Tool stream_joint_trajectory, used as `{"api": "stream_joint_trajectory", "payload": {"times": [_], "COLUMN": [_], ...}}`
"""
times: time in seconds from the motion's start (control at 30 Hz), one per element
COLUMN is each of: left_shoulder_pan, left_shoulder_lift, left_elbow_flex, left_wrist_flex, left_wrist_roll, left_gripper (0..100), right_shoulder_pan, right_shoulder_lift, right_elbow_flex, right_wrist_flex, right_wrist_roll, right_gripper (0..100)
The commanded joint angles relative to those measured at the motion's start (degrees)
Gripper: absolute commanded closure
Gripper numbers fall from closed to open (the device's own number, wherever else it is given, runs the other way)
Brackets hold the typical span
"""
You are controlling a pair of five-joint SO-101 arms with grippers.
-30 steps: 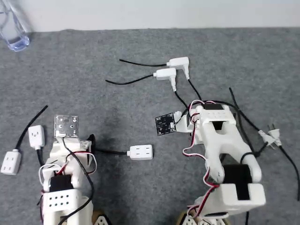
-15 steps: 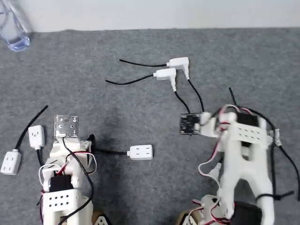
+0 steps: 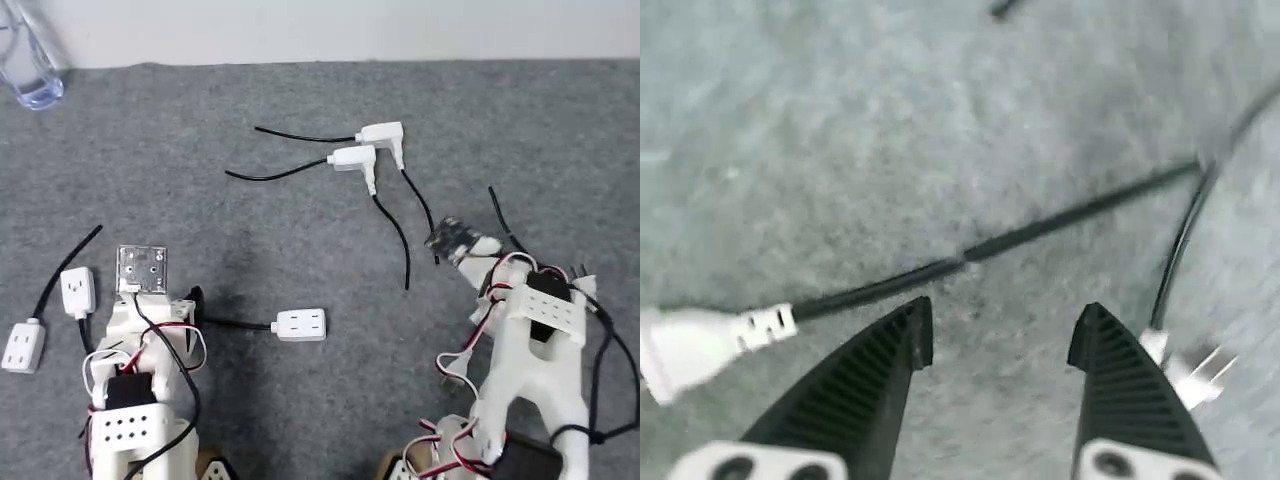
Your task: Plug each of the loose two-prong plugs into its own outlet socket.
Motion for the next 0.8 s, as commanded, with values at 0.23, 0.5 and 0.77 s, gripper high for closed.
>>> {"api": "stream_joint_trajectory", "payload": {"times": [0.23, 0.5, 0.77], "left_shoulder_pan": [0.18, 0.18, 0.18], "left_shoulder_lift": [-0.62, -0.62, -0.62], "left_elbow_flex": [-0.57, -0.48, -0.48], "left_wrist_flex": [-1.76, -1.76, -1.67], "left_wrist_roll": [-0.70, -0.70, -0.62], "left_gripper": [80, 80, 80], "right_shoulder_pan": [0.66, 0.48, -6.81], "right_shoulder_lift": [-6.37, -17.80, -19.56], "right_elbow_flex": [-1.85, -1.41, 1.23], "right_wrist_flex": [10.95, 26.68, 33.27], "right_wrist_roll": [-21.45, -40.44, -53.19], "right_gripper": [76.8, 76.5, 76.8]}}
